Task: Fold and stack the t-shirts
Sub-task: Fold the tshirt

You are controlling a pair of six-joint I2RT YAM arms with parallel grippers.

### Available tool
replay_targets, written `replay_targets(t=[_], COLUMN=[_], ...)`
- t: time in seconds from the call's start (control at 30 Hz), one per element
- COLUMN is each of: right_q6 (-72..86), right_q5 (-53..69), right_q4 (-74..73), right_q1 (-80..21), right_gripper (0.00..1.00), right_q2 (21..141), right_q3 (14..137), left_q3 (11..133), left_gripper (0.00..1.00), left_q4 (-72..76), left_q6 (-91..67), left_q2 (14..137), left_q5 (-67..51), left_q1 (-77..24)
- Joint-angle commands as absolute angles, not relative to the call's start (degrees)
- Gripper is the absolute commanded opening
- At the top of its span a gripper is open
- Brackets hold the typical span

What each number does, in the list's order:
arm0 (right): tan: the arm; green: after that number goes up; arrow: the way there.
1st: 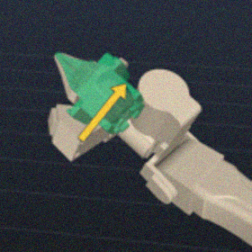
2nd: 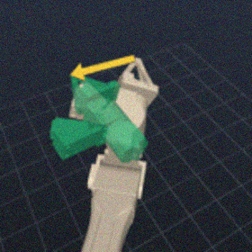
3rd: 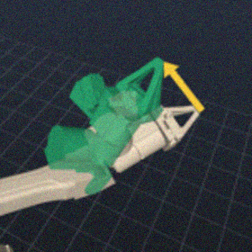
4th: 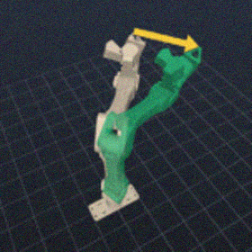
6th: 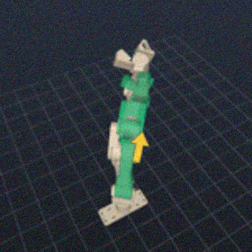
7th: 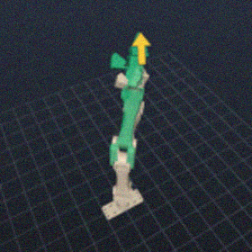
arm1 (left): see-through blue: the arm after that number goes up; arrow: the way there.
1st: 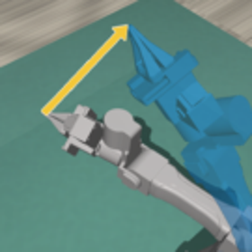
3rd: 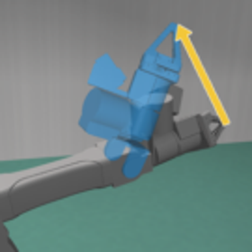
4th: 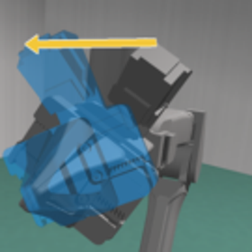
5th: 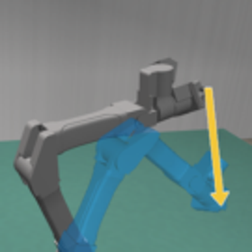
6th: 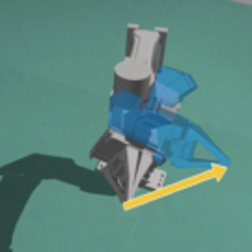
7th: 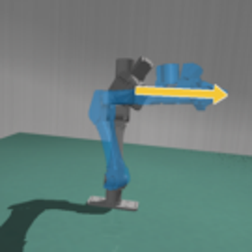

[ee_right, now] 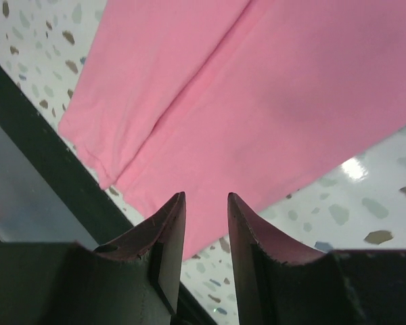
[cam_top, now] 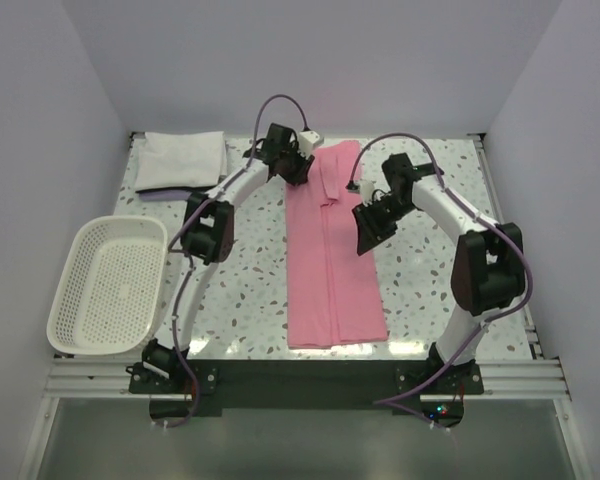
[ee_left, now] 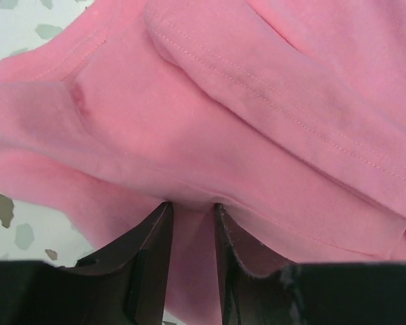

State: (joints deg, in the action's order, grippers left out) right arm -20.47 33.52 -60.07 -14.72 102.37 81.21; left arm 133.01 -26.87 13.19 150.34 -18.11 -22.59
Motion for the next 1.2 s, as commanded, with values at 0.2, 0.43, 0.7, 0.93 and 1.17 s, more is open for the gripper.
replay_targets(t=[0.2,0.43,0.7,0.93,1.17], right_q6=[-14.24,-16.35,-15.12,-12.57,-10.11], right_q5=[31.65,22.87,19.07,17.32,12.57], right_q4=[-50.63,-48.52,-42.81,-36.3,-33.31], right_q1=[-14.94,-14.85,-14.94,-15.03,-14.94], right_gripper=[0.35,0.34,0.31,0.28,0.26], right_q2=[110.91,117.06,123.65,126.47,129.8], right_q3=[95.7,103.17,104.94,101.43,101.51], left_q3=[125.34,108.76,91.85,97.46,104.05], left_gripper=[0.38,0.28,0.25,0.21,0.18], left_q4=[-15.37,-26.79,-21.0,-24.43,-26.19], left_q6=[16.09,10.73,6.86,7.12,6.5], left_q2=[133.01,124.11,120.66,128.58,135.34], left_q5=[-20.29,-26.36,-30.58,-28.04,-25.49], left_q1=[-21.53,-21.53,-21.62,-21.1,-16.01])
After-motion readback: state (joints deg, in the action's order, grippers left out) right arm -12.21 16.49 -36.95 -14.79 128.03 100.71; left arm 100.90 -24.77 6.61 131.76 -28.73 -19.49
